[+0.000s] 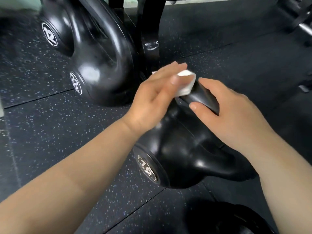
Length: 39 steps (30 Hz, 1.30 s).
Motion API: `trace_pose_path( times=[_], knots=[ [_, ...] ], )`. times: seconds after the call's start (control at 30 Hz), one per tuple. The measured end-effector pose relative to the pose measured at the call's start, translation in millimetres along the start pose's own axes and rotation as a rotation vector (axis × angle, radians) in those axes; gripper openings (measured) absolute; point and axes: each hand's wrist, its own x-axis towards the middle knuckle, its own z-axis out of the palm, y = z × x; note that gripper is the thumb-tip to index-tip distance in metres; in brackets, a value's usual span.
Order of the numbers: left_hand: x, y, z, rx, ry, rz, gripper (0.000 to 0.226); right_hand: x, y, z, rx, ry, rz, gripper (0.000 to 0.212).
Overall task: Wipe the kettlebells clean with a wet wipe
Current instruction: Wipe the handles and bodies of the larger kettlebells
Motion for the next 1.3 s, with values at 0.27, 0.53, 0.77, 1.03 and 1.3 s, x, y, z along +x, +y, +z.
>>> trace_pose_path(
  times=[0.27, 0.53, 0.77, 1.03, 1.3],
  knots=[
    [15, -20, -14, -0.131, -0.015, -0.007, 0.027, 2, -1, 2, -0.032, 0.03, -0.016, 0.055],
    [-1, -60, -1, -0.287, 0.278, -0.556, 0.034, 2, -3, 2, -0.041, 0.035, 0.005, 0.053],
    [39, -12, -14, -0.214, -0.059, -0.181, 0.008, 1, -7, 2, -0.031, 0.013, 0.029, 0.049],
    [68, -15, -23, -0.028, -0.345, -0.394, 0.027, 1, -6, 2, -0.027, 0.009, 0.03, 0.053],
    [48, -45, -21, -0.44, -0.098, -0.559, 0.028, 1, -2, 0, 0.021, 0.006, 0.046, 0.054]
  ],
)
